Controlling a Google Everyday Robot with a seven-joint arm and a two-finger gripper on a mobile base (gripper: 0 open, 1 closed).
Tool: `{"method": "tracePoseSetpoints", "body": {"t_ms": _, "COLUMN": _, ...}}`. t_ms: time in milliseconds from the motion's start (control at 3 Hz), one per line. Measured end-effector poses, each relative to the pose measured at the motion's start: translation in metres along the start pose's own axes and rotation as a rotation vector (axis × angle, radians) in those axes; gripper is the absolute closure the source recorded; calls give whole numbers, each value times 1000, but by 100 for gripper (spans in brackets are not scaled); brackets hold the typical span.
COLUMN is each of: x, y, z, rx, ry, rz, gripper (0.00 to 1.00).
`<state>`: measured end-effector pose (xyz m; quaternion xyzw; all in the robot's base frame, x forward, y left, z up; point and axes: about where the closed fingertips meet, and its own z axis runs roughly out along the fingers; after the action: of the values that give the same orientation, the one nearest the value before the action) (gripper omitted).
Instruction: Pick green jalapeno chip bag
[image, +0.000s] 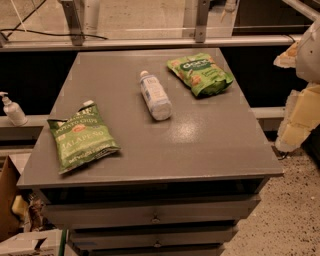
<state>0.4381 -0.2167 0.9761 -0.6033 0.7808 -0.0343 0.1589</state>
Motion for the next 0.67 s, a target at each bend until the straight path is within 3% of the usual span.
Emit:
{"method": "tracePoseSetpoints", "body": {"t_ms": 333, "x": 0, "y": 0, "z": 0, "rx": 0, "ry": 0, "rz": 0, "gripper": 0}}
{"method": "tracePoseSetpoints", "body": {"t_ms": 667, "x": -24, "y": -9, "z": 15, "rx": -25, "ry": -73, "rz": -81, "gripper": 0}}
